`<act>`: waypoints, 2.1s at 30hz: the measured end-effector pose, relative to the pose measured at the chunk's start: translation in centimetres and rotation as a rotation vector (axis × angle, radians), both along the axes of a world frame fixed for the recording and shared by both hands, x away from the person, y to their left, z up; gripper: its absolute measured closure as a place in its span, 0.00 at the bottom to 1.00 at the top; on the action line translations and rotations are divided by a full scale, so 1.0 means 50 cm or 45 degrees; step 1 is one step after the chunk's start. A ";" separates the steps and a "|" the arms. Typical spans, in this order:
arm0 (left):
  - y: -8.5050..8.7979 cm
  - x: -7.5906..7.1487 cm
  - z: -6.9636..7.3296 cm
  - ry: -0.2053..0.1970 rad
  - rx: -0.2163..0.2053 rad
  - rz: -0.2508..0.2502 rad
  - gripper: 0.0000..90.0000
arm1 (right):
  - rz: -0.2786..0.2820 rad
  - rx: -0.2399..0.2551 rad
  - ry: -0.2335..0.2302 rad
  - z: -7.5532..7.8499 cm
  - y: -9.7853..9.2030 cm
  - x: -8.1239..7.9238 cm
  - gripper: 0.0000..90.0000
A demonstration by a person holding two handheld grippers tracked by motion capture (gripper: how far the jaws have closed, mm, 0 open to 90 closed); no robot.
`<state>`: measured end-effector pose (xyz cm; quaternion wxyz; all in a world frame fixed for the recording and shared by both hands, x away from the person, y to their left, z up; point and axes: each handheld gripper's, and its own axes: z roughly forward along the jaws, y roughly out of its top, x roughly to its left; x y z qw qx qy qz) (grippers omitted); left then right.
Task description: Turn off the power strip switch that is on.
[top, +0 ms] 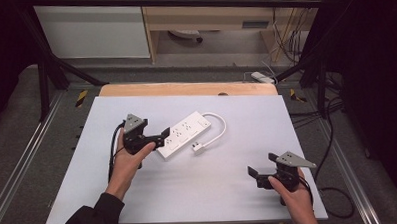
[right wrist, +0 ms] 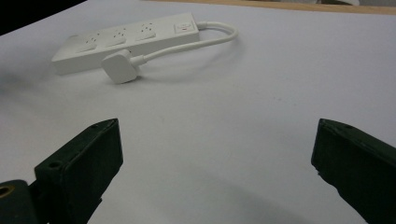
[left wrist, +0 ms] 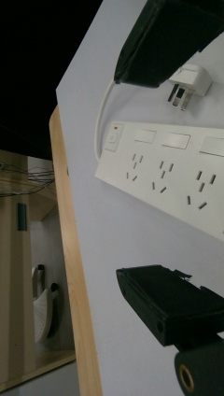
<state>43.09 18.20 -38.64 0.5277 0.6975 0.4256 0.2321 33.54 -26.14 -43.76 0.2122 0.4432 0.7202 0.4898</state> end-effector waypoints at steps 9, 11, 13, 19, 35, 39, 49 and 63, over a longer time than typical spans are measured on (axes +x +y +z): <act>0.036 -0.018 0.026 -0.011 -0.024 0.027 0.06 | 0.004 -0.004 0.000 0.000 0.000 0.000 0.02; 0.044 -0.023 0.029 -0.004 -0.021 0.029 0.06 | 0.004 -0.004 -0.001 0.000 0.000 0.000 0.02; 0.051 -0.030 0.033 -0.009 -0.021 0.021 0.06 | 0.003 -0.001 0.000 0.000 0.000 -0.001 0.02; 0.078 -0.048 0.044 -0.014 -0.034 0.042 0.06 | 0.007 -0.005 -0.003 0.001 0.001 -0.002 0.02; 0.140 -0.101 0.066 -0.036 -0.012 0.072 0.06 | 0.000 -0.009 0.001 0.002 0.003 -0.001 0.02; 0.150 -0.117 0.070 -0.043 -0.002 0.053 0.06 | 0.002 -0.010 0.000 0.002 0.003 -0.002 0.03; 0.190 -0.166 0.062 -0.067 0.000 0.074 0.05 | 0.000 -0.009 -0.001 0.002 0.003 -0.002 0.03; 0.234 -0.226 0.011 -0.057 -0.044 0.101 0.05 | 0.000 -0.004 -0.007 0.003 0.001 -0.001 0.02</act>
